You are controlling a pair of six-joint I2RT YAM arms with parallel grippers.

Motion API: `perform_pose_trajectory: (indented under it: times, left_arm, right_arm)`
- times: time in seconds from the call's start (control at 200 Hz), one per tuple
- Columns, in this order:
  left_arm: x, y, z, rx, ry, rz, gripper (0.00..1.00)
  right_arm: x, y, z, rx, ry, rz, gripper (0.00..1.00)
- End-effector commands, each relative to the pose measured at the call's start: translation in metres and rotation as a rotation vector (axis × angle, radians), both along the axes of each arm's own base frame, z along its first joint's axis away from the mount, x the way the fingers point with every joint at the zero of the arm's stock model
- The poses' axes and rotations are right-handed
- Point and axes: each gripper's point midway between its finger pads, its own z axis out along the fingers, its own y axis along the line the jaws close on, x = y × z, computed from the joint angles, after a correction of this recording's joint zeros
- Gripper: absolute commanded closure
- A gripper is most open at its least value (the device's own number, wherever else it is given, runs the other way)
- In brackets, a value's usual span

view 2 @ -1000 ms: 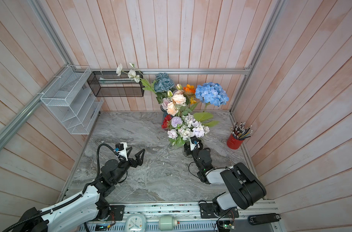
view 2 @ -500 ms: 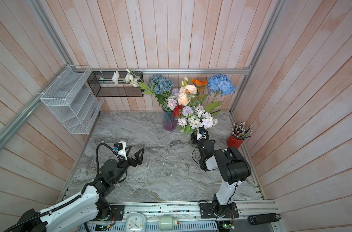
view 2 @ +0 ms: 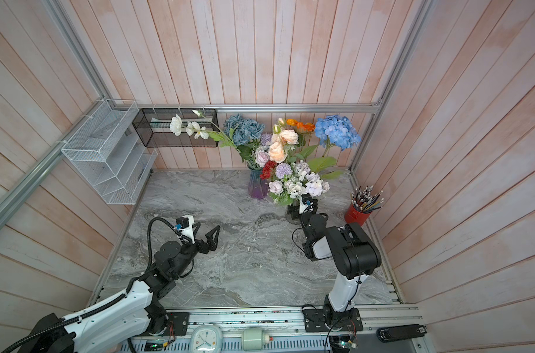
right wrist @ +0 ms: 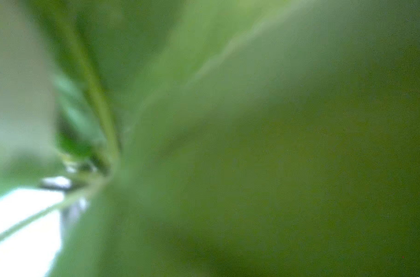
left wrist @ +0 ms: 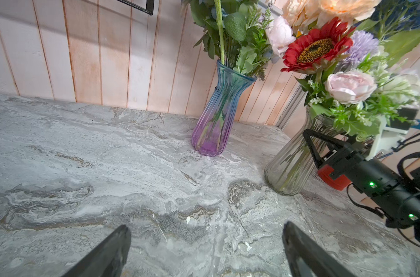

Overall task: Arrange flowers in a vase
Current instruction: Move the vase to the top-right of the table.

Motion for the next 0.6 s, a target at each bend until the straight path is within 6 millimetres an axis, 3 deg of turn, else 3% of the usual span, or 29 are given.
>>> perform_pose_trajectory:
  times: [0.0,0.595]
  left_arm:
    - [0.005,0.003,0.018,-0.006,-0.045,0.024,0.00]
    - [0.004,0.006,0.021,-0.021,-0.060,0.029,0.00]
  right_arm:
    - [-0.011,0.011,0.021,0.010,-0.058,0.045,0.02]
    - [-0.040,0.023,0.000,0.105,0.269,0.097,0.02]
